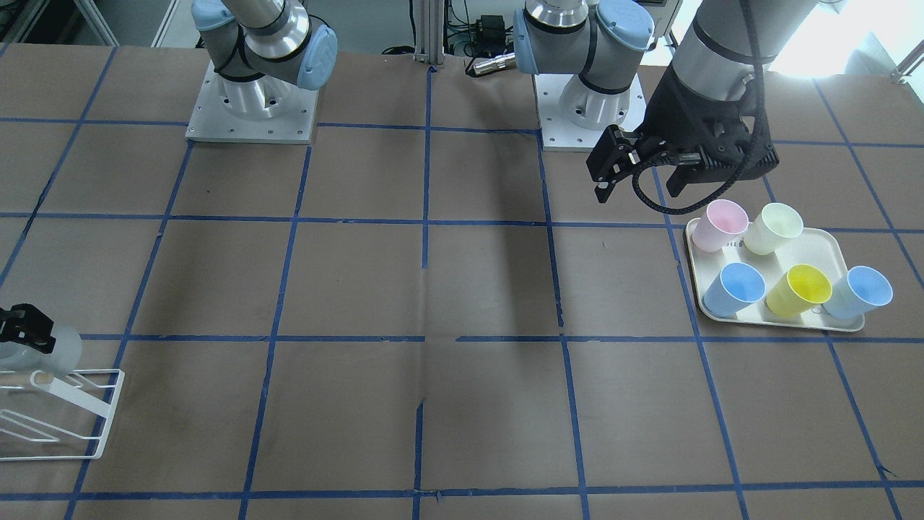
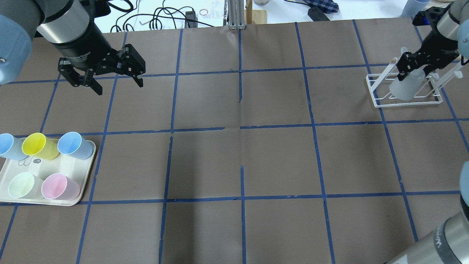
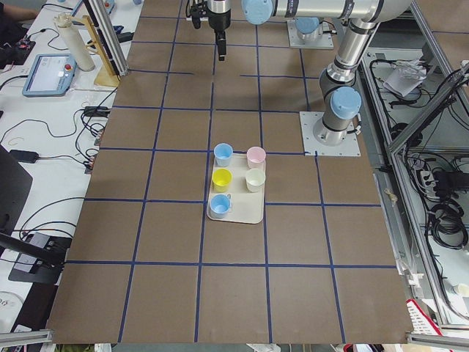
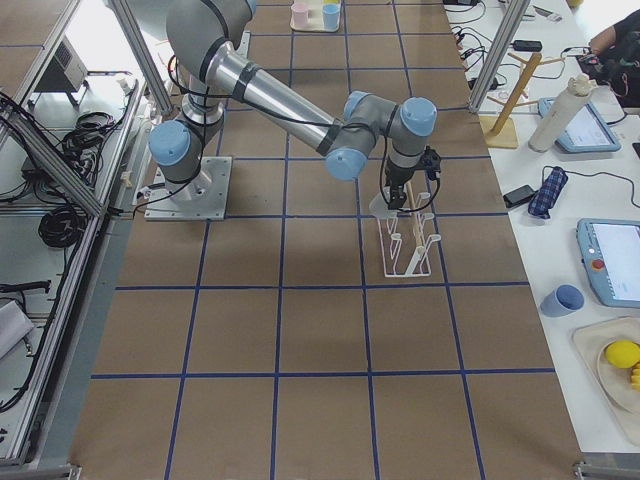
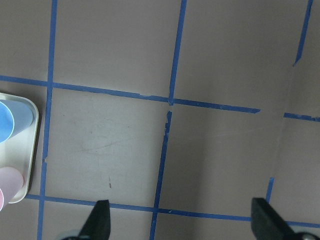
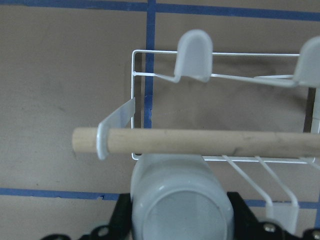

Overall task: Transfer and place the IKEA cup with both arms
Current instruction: 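Close the right gripper on the white cup's rim, then lift the white cup from the rack while the left arm reaches toward it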

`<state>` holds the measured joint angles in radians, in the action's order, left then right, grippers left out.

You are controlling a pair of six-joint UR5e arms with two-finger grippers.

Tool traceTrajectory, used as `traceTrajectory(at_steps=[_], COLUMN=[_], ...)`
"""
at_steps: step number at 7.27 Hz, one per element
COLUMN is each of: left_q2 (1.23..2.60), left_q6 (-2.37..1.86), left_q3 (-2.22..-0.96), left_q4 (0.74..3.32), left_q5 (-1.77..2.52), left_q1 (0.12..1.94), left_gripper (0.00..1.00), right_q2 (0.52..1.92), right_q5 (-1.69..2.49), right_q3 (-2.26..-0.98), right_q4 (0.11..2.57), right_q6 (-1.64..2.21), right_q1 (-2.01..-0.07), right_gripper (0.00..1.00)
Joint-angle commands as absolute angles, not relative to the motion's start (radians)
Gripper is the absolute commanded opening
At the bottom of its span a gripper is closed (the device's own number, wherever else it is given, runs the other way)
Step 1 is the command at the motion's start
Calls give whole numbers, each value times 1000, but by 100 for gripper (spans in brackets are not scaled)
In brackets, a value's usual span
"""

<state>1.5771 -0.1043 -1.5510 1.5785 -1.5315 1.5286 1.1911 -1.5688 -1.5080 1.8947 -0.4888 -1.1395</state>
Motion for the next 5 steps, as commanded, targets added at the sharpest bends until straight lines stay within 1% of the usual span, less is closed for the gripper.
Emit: traceTrajectory(at_steps=[1,3,5], left_q2=[1578,1577,1565], left_q6=[-104,-106,-106], left_q3=[-1543,-1526,-1476], left_q4=[1578,1577,1580], left_q5=[-1531,-1490,-1387], left_q1=[1528,1523,1522], left_gripper=[100,100,100], right_q2=[1277,1374,1385], right_q5=[-1569,-1522,-1244], right_q3=[-1471,-1474,-1485], right_q4=[1783,1724,1602], right_q6=[-489,-477,-465], right_q1=[-1138,-1160,-1169], right_gripper=[37,38,37])
